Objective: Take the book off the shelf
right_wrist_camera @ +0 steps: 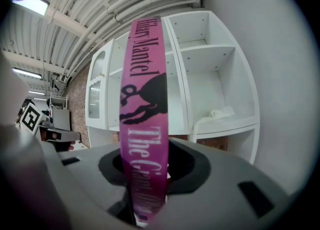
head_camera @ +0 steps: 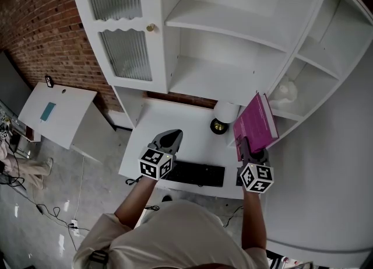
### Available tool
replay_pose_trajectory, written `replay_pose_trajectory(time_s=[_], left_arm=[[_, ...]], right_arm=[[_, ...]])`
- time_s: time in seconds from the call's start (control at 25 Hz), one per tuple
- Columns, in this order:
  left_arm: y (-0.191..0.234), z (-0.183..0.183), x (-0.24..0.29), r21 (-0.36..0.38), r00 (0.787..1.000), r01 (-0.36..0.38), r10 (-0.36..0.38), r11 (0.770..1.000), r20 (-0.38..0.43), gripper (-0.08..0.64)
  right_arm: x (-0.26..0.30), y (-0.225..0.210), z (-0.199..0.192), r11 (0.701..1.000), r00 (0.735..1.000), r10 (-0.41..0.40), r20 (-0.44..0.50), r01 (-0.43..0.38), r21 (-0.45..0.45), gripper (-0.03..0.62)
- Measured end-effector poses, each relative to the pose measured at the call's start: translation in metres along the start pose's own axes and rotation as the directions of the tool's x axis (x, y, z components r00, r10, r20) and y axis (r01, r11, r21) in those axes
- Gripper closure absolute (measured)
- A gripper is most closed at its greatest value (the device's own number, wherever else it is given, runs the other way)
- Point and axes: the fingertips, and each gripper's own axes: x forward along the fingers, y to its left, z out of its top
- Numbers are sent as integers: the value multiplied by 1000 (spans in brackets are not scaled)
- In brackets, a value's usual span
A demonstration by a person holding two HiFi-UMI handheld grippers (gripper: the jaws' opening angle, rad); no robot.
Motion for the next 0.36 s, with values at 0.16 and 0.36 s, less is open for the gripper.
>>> replay_pose_trajectory(time_s=[0.16,0.36], left_arm=[[0,-1,-1,-4,1000,1,-1,1000,-1,565],[-1,-2,-2,-9,1000,3,-3,1000,1,565]], right_arm=[[1,1,-1,1000,1000,-1,-1,1,3,451],[1,4,-1,1000,1000,2,3,-2,1,451]])
